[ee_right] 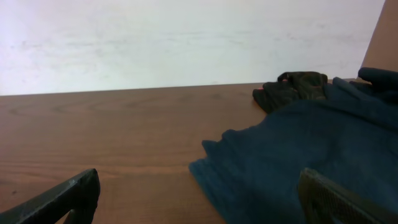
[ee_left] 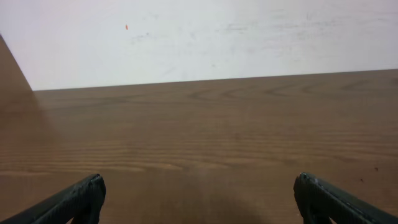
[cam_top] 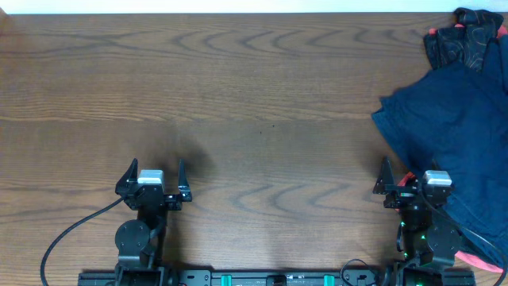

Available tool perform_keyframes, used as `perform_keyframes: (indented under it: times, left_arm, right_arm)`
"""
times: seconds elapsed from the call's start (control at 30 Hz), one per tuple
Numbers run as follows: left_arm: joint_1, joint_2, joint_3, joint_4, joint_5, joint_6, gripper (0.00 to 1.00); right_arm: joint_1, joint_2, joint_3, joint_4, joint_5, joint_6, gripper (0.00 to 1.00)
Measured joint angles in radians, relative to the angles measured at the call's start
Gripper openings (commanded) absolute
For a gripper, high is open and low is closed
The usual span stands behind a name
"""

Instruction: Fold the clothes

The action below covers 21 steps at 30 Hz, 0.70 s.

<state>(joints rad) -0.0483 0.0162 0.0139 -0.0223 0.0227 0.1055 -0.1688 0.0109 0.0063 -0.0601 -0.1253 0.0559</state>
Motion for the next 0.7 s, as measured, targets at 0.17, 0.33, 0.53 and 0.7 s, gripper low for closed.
perform_keyframes:
  times: [0.17,0.33,0.53,0.7]
  left_arm:
    - [0.0,0.0,0.0,0.0,0.0,0.0,0.98]
    - [0.0,0.0,0.0,0.0,0.0,0.0,0.98]
    - [0.0,0.0,0.0,0.0,0.0,0.0,0.98]
    - [0.0,0.0,0.0,0.0,0.0,0.0,0.98]
  right_arm:
    - [0.0,0.0,0.0,0.0,0.0,0.0,0.99]
    - [0.0,0.0,0.0,0.0,0.0,0.0,0.99]
    - [0.0,0.0,0.0,0.0,0.0,0.0,0.99]
    - [0.0,0.0,0.0,0.0,0.0,0.0,0.99]
